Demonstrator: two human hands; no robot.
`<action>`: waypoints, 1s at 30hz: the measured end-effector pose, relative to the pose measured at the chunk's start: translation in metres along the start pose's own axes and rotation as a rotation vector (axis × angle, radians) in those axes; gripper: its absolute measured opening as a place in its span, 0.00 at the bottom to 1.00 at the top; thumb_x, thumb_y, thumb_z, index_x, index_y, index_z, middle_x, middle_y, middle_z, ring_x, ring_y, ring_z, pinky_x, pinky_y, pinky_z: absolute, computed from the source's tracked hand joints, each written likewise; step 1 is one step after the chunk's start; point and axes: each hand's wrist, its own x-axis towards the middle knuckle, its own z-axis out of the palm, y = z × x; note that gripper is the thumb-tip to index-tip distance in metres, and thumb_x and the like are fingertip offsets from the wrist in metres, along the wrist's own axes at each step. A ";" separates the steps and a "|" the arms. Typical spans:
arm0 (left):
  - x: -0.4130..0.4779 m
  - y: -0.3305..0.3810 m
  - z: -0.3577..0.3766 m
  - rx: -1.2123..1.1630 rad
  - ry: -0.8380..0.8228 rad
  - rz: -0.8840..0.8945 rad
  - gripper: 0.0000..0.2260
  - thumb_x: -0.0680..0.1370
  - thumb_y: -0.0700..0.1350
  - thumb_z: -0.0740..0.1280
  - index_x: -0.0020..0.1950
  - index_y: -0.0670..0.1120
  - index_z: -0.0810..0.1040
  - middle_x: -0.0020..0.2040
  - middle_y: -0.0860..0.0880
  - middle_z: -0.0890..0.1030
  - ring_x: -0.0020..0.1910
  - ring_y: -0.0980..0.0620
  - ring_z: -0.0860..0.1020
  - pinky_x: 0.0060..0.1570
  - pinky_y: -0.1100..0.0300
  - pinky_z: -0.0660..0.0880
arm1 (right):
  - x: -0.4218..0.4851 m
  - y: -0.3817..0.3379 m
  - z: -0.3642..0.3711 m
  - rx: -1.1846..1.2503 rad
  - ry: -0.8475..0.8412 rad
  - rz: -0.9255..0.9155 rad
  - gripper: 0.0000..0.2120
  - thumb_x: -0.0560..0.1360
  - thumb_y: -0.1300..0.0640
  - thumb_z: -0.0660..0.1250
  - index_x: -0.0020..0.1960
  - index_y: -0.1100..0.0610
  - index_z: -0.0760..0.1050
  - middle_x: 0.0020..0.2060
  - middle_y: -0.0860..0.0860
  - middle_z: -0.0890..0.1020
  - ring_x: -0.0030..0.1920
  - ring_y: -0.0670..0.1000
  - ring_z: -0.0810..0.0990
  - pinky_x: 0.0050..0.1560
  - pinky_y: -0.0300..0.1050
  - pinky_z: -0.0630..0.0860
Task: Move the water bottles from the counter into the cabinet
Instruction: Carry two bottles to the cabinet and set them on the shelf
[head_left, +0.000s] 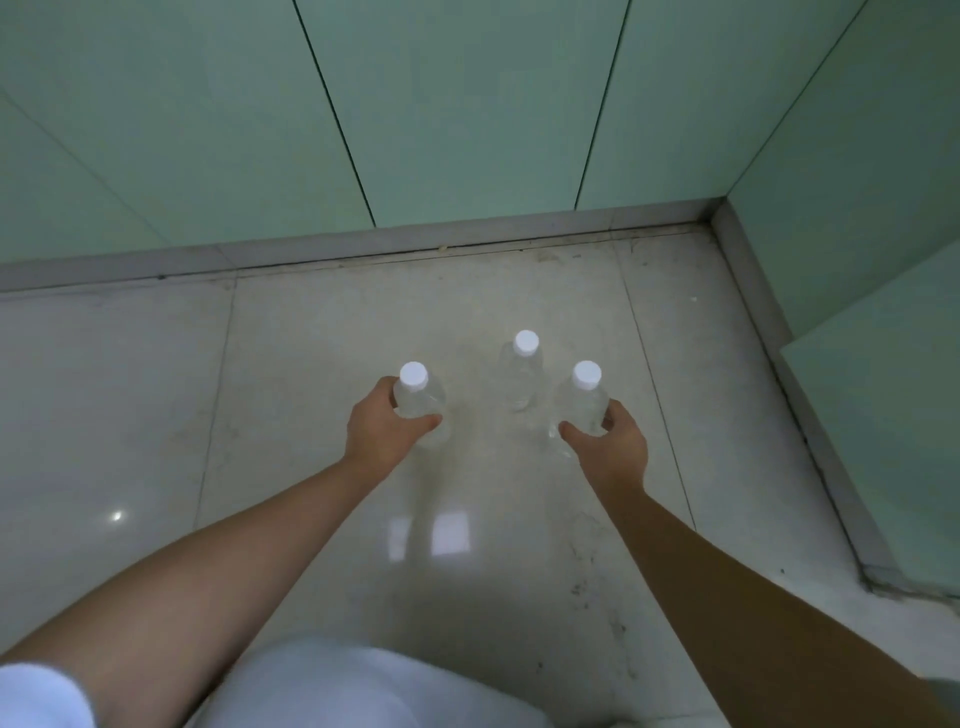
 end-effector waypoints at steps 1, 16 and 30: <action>-0.013 0.011 -0.014 0.004 0.003 -0.014 0.22 0.67 0.50 0.82 0.55 0.47 0.78 0.49 0.51 0.81 0.49 0.50 0.79 0.46 0.60 0.70 | -0.013 -0.009 -0.013 -0.007 -0.007 0.017 0.22 0.67 0.50 0.79 0.57 0.53 0.77 0.49 0.48 0.80 0.52 0.51 0.79 0.51 0.44 0.72; -0.260 0.370 -0.339 -0.142 -0.066 0.072 0.21 0.65 0.59 0.80 0.52 0.53 0.78 0.48 0.57 0.84 0.48 0.55 0.81 0.47 0.60 0.76 | -0.262 -0.375 -0.348 0.069 -0.120 -0.110 0.23 0.61 0.42 0.76 0.52 0.49 0.78 0.49 0.44 0.83 0.51 0.49 0.83 0.57 0.52 0.80; -0.390 0.510 -0.493 -0.577 0.070 0.226 0.26 0.68 0.50 0.80 0.63 0.47 0.78 0.57 0.51 0.85 0.58 0.53 0.83 0.63 0.42 0.78 | -0.399 -0.565 -0.464 0.318 -0.051 -0.259 0.16 0.68 0.56 0.79 0.53 0.48 0.80 0.46 0.42 0.87 0.50 0.43 0.86 0.56 0.56 0.81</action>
